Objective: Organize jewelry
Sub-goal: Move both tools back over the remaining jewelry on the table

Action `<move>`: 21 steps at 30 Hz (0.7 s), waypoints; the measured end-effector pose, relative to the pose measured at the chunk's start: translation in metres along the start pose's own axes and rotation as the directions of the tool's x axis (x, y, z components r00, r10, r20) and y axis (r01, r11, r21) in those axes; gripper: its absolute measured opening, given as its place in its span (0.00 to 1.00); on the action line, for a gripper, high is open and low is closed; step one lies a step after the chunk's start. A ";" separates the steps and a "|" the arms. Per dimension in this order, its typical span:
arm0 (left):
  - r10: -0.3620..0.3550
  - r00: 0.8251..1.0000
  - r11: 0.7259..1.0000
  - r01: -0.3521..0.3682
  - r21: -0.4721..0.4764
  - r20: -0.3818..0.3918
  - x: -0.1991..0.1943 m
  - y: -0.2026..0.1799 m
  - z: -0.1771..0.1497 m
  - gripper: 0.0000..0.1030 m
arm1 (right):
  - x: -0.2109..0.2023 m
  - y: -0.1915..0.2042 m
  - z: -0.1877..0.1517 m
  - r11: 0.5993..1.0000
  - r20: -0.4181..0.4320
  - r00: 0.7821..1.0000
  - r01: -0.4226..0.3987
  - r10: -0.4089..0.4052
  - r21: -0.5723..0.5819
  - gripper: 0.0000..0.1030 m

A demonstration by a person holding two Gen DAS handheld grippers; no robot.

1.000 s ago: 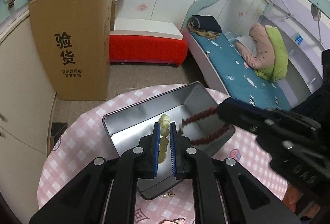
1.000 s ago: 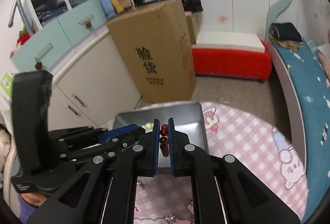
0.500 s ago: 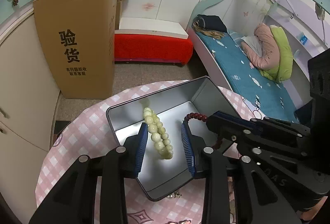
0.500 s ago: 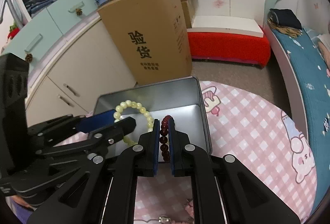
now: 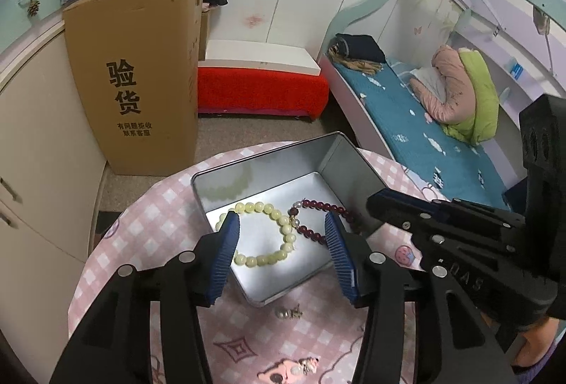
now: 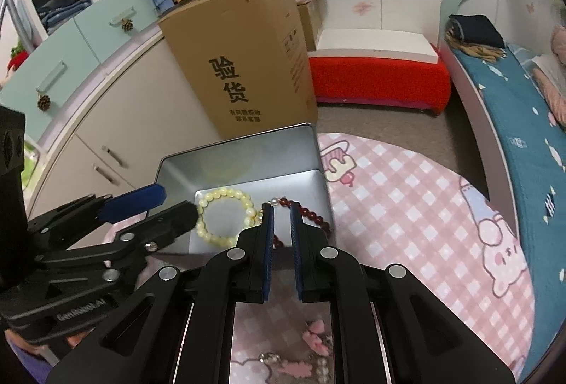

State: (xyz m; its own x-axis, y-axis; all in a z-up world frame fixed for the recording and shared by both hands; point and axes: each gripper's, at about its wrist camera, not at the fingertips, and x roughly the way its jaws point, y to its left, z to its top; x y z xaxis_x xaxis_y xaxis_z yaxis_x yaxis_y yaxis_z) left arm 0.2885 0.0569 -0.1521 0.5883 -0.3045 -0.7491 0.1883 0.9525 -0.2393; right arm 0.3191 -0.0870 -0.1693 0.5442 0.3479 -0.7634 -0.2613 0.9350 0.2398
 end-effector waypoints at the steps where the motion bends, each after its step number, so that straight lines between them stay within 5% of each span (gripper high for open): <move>1: -0.003 1.000 1.000 0.003 -0.003 0.010 -0.006 0.000 -0.002 0.47 | -0.005 -0.002 -0.002 1.000 0.008 1.000 0.003 -0.003 0.000 0.26; 3: 0.003 1.000 1.000 -0.003 -0.002 0.031 -0.018 0.001 -0.008 0.47 | -0.022 -0.003 -0.008 1.000 0.047 0.999 0.022 -0.023 0.003 0.56; 7: 0.053 0.995 0.999 -0.054 0.007 0.090 -0.046 0.003 -0.027 0.57 | -0.053 -0.003 -0.022 0.999 0.103 0.994 0.046 -0.044 -0.018 0.58; 13: 0.116 0.983 0.993 -0.114 -0.020 0.146 -0.075 0.002 -0.069 0.58 | -0.090 -0.013 -0.060 0.995 0.163 0.982 0.100 -0.098 -0.006 0.66; 21: 0.105 0.993 0.994 -0.103 -0.035 0.059 -0.069 -0.003 -0.135 0.58 | -0.095 -0.028 -0.118 0.991 0.125 0.984 0.125 -0.129 0.039 0.66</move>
State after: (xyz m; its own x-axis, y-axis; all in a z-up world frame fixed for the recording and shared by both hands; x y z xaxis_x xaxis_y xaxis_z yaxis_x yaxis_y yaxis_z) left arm 0.1413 0.0752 -0.1834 0.6500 -0.2025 -0.7324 0.0993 0.9782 -0.1823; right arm 0.1809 -0.1548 -0.1739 0.6686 0.2306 -0.7070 -0.1602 0.9730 0.1659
